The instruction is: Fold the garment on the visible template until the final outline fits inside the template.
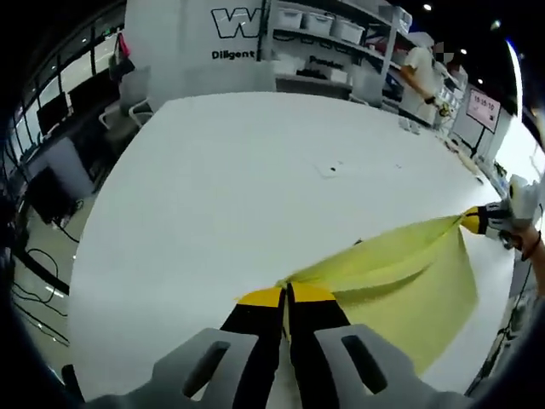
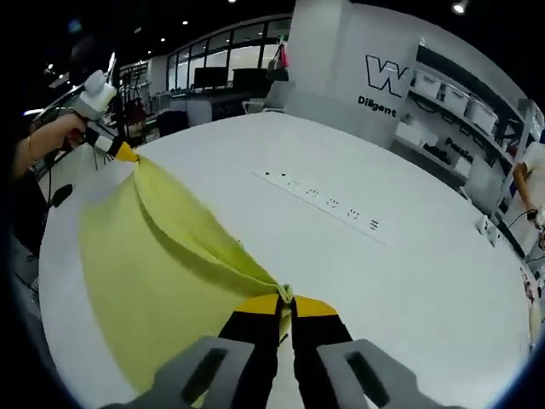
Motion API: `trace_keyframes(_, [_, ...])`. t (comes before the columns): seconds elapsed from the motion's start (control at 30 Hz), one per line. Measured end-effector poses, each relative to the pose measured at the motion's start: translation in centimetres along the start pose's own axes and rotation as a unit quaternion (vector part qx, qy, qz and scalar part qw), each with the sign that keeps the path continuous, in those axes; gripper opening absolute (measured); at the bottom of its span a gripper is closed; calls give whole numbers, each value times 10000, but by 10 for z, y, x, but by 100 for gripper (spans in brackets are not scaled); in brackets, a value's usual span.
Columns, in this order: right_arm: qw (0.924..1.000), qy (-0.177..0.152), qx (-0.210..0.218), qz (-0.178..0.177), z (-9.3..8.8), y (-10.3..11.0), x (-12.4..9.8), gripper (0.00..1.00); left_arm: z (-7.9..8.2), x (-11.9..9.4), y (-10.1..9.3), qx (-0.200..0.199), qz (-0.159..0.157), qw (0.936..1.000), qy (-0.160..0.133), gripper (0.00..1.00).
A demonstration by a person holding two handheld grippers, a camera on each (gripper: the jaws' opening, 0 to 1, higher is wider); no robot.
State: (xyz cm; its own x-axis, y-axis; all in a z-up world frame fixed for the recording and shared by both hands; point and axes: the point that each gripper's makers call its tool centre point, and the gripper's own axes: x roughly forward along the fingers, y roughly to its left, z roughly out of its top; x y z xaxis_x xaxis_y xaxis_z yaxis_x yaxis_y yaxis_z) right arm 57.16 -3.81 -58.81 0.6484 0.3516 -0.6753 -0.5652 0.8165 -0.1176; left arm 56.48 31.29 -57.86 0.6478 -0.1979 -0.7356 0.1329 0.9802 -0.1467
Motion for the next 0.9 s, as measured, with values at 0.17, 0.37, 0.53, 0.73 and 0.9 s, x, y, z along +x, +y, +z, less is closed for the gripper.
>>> trace_keyframes(0.17, [9988,22,-76,-476,-2,-13,15,1,1,18,3,-21,-2,10000,-85,5])
trace_keyframes(0.37, [9959,67,667,-608,-12,-21,10,13,1,15,1,702,106,9969,-335,8])
trace_keyframes(0.53, [9952,211,805,-524,-26,-14,5,13,-1,7,7,845,197,9955,-386,16])
trace_keyframes(0.73, [9891,161,1425,-340,-36,-1,-4,27,-8,-1,-2,885,-36,9952,-426,26])
trace_keyframes(0.9, [9842,-2,1764,-166,-35,12,-12,38,-9,-11,-8,694,-177,9955,-622,34])
